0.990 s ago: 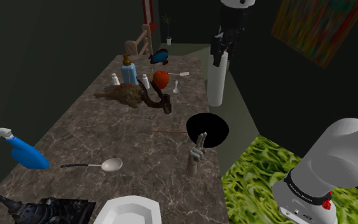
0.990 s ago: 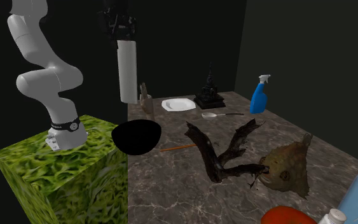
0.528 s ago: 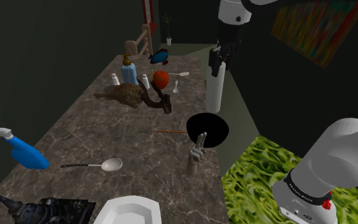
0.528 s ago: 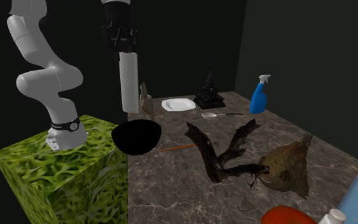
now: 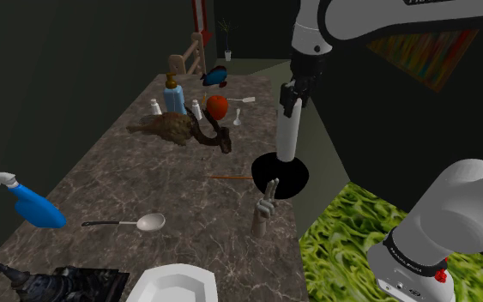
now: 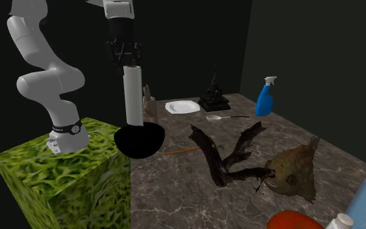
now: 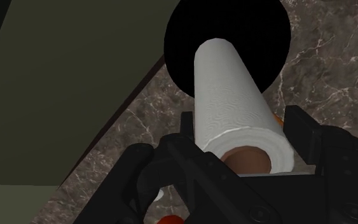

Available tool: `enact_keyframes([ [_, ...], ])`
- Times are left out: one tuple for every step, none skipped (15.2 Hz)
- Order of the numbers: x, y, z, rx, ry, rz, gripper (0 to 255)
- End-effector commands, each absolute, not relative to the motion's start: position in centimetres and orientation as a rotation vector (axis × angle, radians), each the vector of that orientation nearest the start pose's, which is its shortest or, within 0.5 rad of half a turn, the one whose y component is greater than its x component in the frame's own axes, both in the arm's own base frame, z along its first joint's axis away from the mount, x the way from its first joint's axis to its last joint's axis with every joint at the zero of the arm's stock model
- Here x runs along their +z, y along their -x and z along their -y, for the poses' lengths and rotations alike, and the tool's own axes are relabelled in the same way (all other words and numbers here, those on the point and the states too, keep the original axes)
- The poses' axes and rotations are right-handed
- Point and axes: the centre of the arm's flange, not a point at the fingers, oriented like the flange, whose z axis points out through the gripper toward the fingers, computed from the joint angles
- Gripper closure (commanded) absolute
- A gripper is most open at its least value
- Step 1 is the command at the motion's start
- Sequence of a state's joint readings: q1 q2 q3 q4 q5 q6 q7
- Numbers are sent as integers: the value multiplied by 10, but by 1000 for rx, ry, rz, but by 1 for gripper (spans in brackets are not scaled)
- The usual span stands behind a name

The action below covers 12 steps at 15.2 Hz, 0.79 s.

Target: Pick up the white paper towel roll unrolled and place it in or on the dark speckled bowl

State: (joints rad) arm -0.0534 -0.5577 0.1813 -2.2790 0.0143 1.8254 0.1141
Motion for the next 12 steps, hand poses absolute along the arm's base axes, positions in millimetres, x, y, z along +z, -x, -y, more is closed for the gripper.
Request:
enact_keyframes([
  [556,-391,-63,-169,3208,-19,255],
  [551,-391,-63,-169,3208,-19,255],
  [546,-391,-63,-169,3208,-19,255],
  [540,-391,-63,-169,3208,-19,255],
  [535,-391,-63,-169,3208,-19,255],
  [530,-391,-63,-169,3208,-19,255],
  [524,-391,-63,-169,3208,-19,255],
  [519,-391,-63,-169,3208,-19,255],
  [514,-391,-63,-169,3208,-19,255],
  [514,-391,-63,-169,3208,-19,255],
  [514,-391,-63,-169,3208,-19,255],
  [514,-391,-63,-169,3208,-19,255],
])
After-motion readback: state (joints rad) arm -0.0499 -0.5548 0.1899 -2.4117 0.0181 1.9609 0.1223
